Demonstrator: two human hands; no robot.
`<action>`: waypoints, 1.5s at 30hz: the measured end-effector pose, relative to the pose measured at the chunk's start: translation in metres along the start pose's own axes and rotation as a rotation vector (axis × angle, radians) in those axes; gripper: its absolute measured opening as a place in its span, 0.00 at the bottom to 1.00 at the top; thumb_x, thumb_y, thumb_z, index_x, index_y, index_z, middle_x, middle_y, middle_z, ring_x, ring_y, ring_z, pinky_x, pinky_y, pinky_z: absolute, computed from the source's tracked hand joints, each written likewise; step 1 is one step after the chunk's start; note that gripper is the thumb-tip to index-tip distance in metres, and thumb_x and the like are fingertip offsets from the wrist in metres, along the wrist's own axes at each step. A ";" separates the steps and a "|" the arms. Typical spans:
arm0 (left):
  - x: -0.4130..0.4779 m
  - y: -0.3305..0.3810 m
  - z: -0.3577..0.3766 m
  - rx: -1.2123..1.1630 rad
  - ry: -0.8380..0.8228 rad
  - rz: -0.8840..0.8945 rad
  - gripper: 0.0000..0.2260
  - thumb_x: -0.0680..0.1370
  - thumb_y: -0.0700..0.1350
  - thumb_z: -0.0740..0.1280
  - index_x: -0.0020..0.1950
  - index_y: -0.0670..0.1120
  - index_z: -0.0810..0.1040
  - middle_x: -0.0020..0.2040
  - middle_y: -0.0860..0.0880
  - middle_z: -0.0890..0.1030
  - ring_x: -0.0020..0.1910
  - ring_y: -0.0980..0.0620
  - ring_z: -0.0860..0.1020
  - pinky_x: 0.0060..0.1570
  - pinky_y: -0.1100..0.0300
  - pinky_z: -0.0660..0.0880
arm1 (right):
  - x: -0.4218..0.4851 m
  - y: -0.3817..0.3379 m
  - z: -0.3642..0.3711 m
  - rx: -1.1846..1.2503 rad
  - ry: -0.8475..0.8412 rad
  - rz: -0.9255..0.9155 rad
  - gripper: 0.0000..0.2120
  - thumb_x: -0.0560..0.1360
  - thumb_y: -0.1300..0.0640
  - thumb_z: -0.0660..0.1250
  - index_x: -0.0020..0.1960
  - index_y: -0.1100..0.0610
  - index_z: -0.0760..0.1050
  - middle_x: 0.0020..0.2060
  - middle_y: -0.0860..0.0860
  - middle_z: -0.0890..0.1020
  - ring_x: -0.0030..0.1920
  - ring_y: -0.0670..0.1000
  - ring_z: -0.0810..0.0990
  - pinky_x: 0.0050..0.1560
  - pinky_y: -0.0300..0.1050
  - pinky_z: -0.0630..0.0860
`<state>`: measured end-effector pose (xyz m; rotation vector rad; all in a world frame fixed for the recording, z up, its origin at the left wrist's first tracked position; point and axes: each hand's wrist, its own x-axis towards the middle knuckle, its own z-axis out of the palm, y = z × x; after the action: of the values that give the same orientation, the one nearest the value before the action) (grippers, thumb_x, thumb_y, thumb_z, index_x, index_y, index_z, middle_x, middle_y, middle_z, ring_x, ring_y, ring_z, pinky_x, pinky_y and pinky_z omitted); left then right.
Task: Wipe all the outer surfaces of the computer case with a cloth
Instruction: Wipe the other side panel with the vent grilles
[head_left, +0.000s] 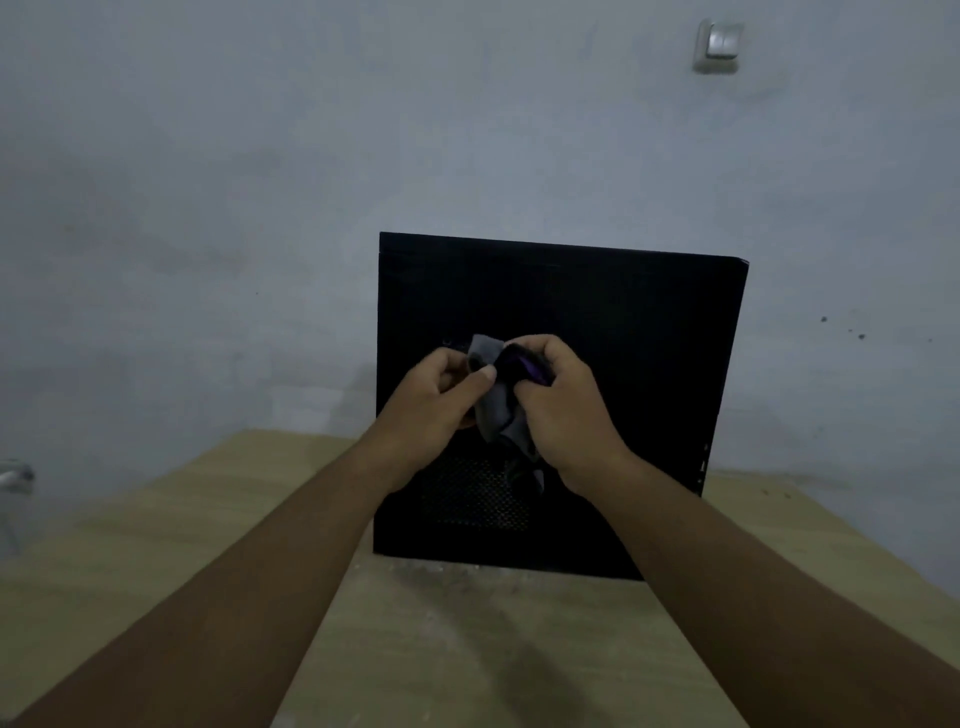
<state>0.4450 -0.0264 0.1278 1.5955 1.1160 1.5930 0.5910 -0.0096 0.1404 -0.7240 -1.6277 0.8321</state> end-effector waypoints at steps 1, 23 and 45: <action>-0.002 0.004 -0.001 -0.032 0.026 -0.003 0.07 0.82 0.45 0.66 0.55 0.42 0.76 0.42 0.51 0.84 0.45 0.53 0.83 0.46 0.62 0.80 | -0.002 -0.002 0.000 0.024 -0.006 0.006 0.15 0.78 0.69 0.61 0.57 0.53 0.75 0.52 0.51 0.81 0.51 0.49 0.82 0.50 0.45 0.82; -0.021 0.072 -0.014 0.208 -0.263 -0.198 0.19 0.73 0.51 0.74 0.55 0.38 0.83 0.49 0.42 0.87 0.51 0.43 0.85 0.54 0.53 0.81 | -0.027 -0.051 -0.032 0.171 0.043 0.115 0.09 0.83 0.57 0.61 0.53 0.53 0.80 0.48 0.52 0.86 0.50 0.51 0.85 0.56 0.51 0.81; -0.040 0.016 -0.093 0.099 0.124 -0.082 0.09 0.84 0.48 0.61 0.50 0.44 0.77 0.42 0.50 0.82 0.41 0.54 0.80 0.44 0.60 0.75 | -0.037 0.004 0.039 0.479 -0.213 0.329 0.10 0.79 0.59 0.67 0.58 0.61 0.80 0.51 0.55 0.86 0.54 0.54 0.84 0.60 0.51 0.78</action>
<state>0.3586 -0.0812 0.1313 1.5094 1.3271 1.6235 0.5603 -0.0432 0.1116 -0.5775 -1.4247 1.5185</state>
